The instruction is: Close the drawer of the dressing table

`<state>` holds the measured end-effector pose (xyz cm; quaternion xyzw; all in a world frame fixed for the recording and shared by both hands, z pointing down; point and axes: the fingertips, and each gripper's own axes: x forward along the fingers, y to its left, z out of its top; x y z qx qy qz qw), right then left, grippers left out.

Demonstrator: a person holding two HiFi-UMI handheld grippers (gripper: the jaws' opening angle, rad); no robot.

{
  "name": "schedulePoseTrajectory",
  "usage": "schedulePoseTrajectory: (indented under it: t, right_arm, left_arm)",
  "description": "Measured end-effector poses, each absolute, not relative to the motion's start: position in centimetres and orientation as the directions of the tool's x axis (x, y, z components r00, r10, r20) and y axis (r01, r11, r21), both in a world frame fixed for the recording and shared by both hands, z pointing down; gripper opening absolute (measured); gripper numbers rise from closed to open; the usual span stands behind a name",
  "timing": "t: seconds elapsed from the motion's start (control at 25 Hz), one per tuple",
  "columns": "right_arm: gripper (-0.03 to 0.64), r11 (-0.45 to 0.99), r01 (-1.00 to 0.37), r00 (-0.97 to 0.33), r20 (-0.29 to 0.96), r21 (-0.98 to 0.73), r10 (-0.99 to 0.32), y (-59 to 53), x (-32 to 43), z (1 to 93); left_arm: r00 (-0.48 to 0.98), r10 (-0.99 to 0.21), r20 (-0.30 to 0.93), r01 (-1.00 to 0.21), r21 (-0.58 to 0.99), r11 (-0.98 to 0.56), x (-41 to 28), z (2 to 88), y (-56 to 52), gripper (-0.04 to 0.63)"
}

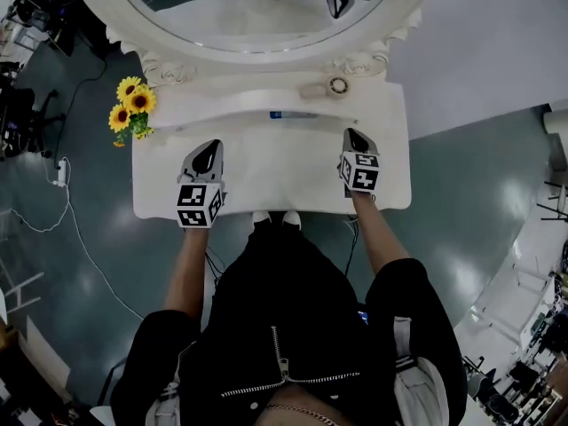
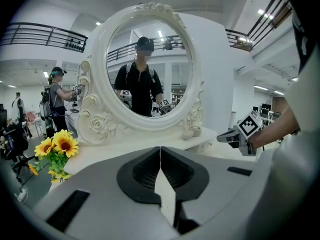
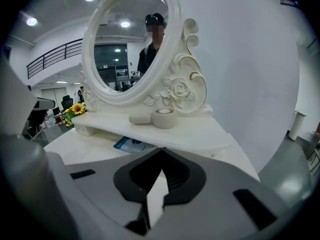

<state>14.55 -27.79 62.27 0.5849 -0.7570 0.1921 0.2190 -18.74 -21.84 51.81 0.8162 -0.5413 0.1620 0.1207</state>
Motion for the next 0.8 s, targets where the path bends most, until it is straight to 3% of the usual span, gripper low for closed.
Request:
schedulePoseTrajectory:
  t: [0.48,0.8]
  right_arm:
    - [0.005,0.363,-0.931,-0.349,0.411,-0.045,-0.842,-27.3,8.7,52.8]
    - [0.005,0.465,-0.884,-0.435,0.274,0.052,-0.858,-26.4,5.2,45.4]
  left_arm:
    - [0.371,-0.883,0.288,-0.92,-0.013,-0.391,-19.1,47.2,-22.3,0.021]
    - [0.398,-0.89,0.223,-0.908,-0.04,-0.417,-18.3,44.1,-23.0,0.021]
